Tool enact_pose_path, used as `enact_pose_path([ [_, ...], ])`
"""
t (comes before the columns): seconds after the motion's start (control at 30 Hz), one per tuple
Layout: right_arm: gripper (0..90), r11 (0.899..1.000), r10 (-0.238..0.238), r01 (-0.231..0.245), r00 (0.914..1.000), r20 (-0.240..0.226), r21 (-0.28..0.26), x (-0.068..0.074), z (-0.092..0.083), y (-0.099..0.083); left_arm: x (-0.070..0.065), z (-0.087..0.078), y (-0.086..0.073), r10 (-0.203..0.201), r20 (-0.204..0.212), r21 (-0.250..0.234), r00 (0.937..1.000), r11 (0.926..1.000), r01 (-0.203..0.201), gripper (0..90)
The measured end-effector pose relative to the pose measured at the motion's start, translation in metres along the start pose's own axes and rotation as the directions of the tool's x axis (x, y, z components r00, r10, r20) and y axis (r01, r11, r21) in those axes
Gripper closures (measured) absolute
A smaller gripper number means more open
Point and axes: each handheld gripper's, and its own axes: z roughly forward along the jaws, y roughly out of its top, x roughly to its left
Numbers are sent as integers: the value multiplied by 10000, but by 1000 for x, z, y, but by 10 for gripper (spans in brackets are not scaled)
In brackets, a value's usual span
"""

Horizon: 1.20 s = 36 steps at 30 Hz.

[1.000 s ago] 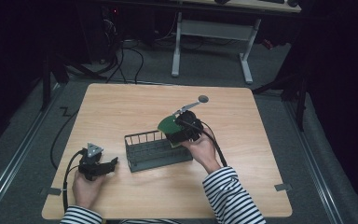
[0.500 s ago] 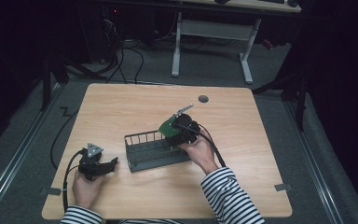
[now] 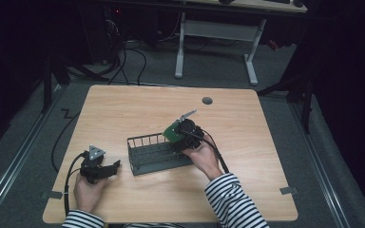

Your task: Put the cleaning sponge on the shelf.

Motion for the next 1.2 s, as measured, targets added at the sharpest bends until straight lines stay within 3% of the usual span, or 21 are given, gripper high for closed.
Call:
enact_pose_path([
  [0.1,289,9999,119,-119,9999,7,-10,1,1,-1,0,0,0,3,0,1,10000,10000,-3,255],
  [0.23,289,9997,-87,83,9999,145,237,3,5,-1,0,0,0,10,-5,2,10000,10000,-10,254],
  [0.6,291,9993,-220,214,9995,222,296,5,7,-5,0,0,0,53,13,10,10000,10000,-53,246],
  [0.73,290,9998,59,-60,10000,51,164,4,8,-7,0,0,0,58,16,11,10000,10000,-58,245],
  [1.0,267,9999,107,-106,9999,-87,103,2,5,-8,-1,0,0,42,13,-5,10000,10000,-42,245],
  [1.17,231,9993,275,-284,9988,-401,-227,0,2,-8,-1,0,0,42,9,-2,10000,10000,-42,245],
  [1.2,226,9985,520,-526,9978,-412,-150,1,1,-9,-1,0,0,43,13,0,10000,10000,-43,245],
])
